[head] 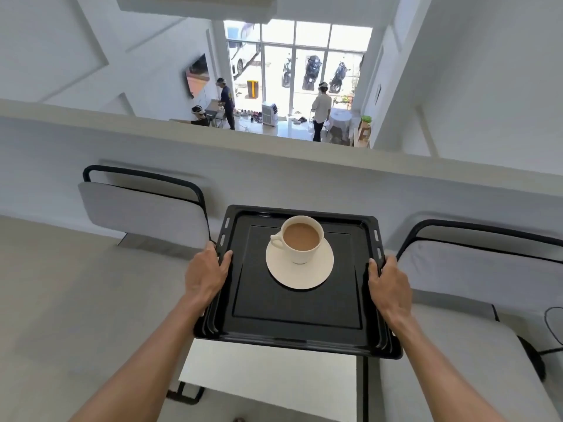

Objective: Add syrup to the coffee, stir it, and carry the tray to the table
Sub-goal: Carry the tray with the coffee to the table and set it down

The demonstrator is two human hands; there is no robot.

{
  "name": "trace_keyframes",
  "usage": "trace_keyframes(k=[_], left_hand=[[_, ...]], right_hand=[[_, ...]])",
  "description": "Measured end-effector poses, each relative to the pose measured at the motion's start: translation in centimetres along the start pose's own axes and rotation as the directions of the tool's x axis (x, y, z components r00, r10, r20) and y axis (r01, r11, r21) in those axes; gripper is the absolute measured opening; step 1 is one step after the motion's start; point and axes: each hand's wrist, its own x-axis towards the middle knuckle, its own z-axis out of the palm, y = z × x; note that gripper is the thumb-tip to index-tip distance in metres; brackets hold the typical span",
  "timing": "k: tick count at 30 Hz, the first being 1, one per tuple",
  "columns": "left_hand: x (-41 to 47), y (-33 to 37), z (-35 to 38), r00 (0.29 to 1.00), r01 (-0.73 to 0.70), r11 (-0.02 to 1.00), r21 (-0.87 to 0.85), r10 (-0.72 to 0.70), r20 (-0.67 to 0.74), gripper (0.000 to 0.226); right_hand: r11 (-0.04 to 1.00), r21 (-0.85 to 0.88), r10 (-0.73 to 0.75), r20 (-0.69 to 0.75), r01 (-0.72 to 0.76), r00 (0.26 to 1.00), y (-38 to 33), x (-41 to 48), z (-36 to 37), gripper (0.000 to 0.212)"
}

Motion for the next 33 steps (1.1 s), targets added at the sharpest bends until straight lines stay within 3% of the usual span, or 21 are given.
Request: trace_keyframes(k=[16,25,33], left_hand=[[10.5,-11.7,17.9,0.977,-0.103,0.994,0.021,0.097,0.192,0.034],[11.8,-16.8,29.5,0.969,-0.042,0.999,0.022,0.035,0.243,0.035],[13.2,-18.5,33.9,0.973,-0.028,0.999,0.027,0.021,0.231,0.036]], right_hand=[[0.976,-0.002,0.219,-0.054,-0.219,0.974,8.1,1.4,21.2,0.028],[0.972,-0.054,0.224,-0.060,-0.227,0.973,15.7,3.2,31.1,0.027],[0.972,-0.093,0.208,-0.071,-0.215,0.975,17.9,5.2,35.6,0.028]])
